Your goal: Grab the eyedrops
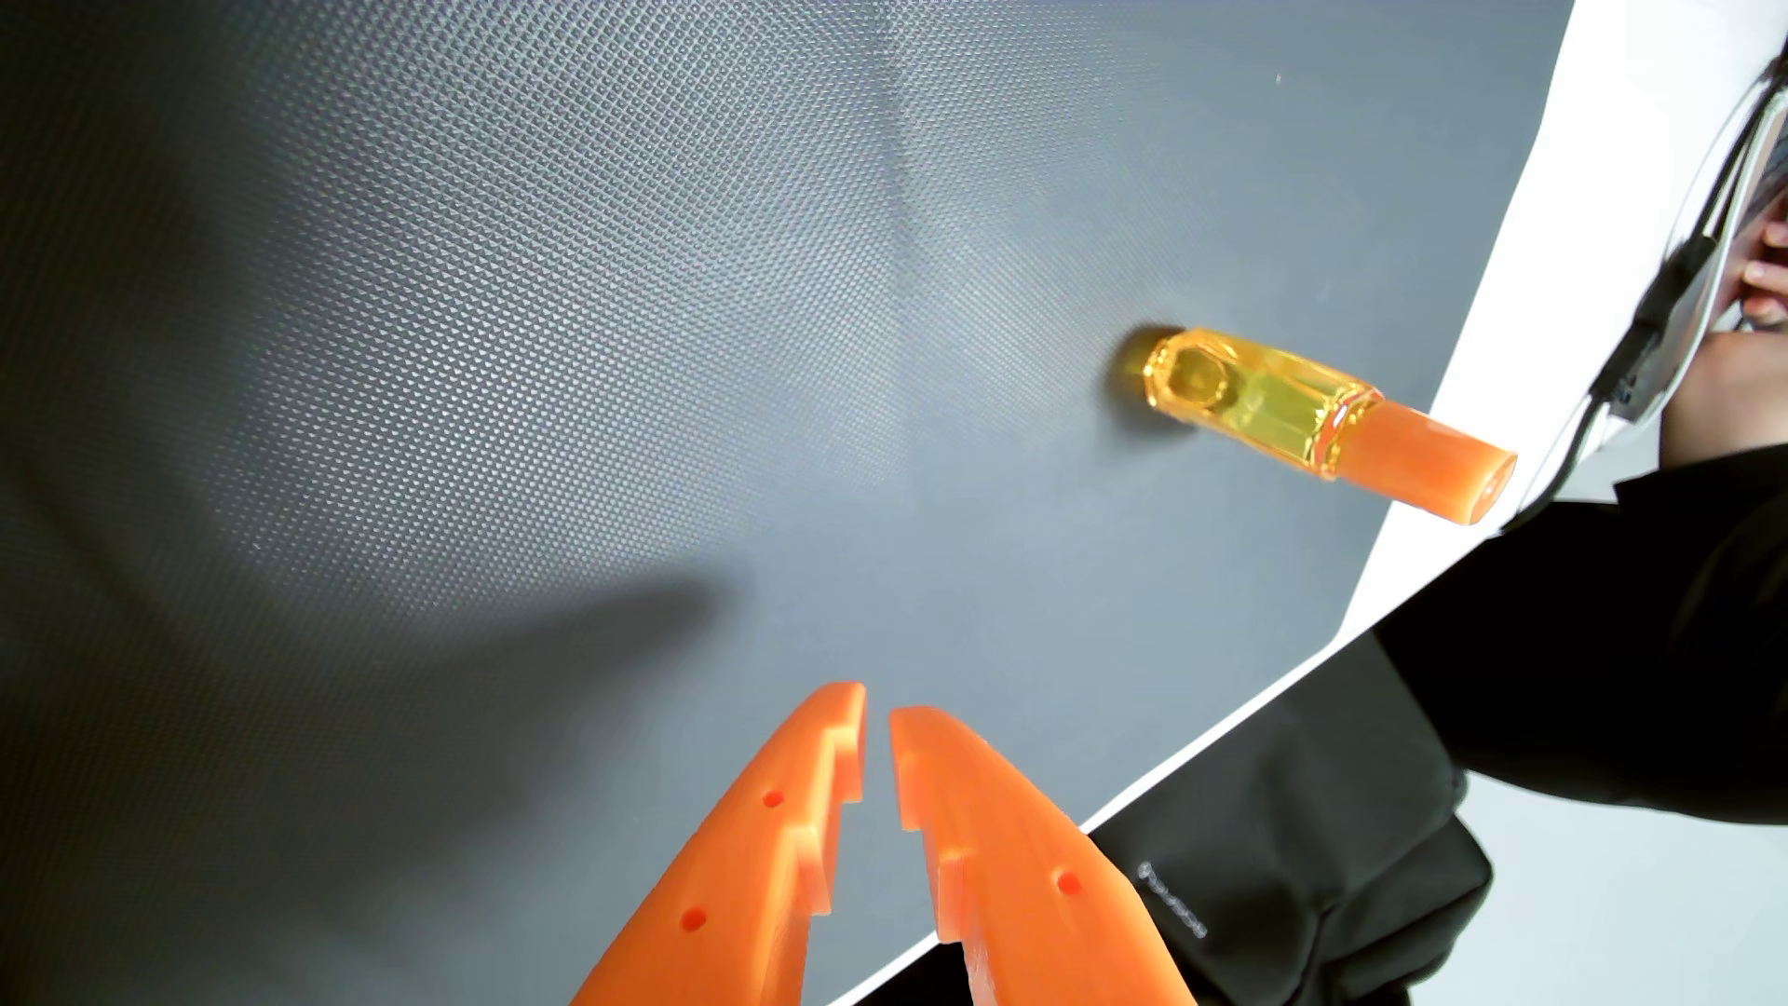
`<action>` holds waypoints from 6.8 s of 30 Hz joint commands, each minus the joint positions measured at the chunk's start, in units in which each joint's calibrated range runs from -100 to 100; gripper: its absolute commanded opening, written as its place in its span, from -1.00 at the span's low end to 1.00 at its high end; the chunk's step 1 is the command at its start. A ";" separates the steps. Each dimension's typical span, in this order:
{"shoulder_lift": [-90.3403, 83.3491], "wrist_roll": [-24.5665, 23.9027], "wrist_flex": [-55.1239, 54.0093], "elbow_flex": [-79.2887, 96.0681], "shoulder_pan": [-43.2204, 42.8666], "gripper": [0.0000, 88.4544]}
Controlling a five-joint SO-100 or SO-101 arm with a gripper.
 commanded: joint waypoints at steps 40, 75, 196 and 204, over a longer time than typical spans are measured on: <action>-0.46 -0.26 -2.48 -0.14 0.35 -0.97; 49.39 19.89 10.24 -60.92 1.26 -0.42; 84.29 11.88 24.00 -92.53 7.41 -0.99; 82.08 9.89 22.27 -92.89 8.24 -0.99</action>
